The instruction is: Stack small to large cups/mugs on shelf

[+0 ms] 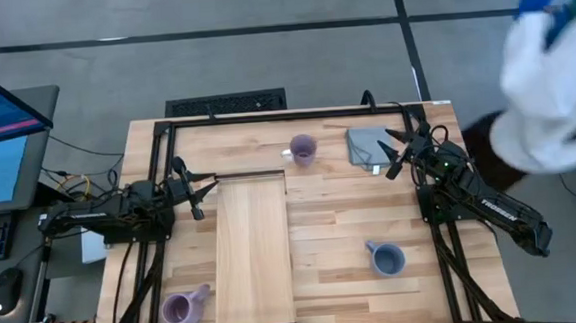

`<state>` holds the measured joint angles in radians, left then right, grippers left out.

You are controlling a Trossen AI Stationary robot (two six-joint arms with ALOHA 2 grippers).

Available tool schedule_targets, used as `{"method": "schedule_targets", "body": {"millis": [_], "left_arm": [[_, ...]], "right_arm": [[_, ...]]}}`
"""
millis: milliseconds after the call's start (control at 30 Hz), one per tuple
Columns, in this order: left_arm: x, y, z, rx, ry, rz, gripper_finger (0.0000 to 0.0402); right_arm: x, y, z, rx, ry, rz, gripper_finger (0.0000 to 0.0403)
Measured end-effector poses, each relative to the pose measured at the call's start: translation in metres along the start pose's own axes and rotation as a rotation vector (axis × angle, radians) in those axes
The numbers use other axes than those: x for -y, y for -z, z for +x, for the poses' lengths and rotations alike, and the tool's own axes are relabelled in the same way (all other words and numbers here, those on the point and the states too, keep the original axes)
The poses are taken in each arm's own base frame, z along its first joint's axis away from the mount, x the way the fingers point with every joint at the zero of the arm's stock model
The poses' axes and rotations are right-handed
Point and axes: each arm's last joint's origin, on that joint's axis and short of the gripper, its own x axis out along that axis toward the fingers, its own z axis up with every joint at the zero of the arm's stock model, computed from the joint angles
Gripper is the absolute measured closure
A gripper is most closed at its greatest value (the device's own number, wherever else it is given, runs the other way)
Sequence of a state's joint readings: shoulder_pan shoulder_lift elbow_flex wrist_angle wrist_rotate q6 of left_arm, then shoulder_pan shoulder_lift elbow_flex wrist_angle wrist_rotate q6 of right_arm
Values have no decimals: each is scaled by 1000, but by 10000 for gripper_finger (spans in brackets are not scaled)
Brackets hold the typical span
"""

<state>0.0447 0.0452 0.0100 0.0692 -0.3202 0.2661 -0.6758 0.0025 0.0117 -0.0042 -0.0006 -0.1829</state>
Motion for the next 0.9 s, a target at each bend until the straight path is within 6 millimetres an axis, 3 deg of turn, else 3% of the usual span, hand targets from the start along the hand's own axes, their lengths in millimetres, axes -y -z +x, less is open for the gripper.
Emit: {"method": "schedule_targets", "body": {"millis": [733,900], "left_arm": [[0,0,0,0,0,0,303],[0,0,0,0,0,0,303]], "right_arm": [[0,0,0,0,0,-2,178],[0,0,0,2,2,-111,178]]}}
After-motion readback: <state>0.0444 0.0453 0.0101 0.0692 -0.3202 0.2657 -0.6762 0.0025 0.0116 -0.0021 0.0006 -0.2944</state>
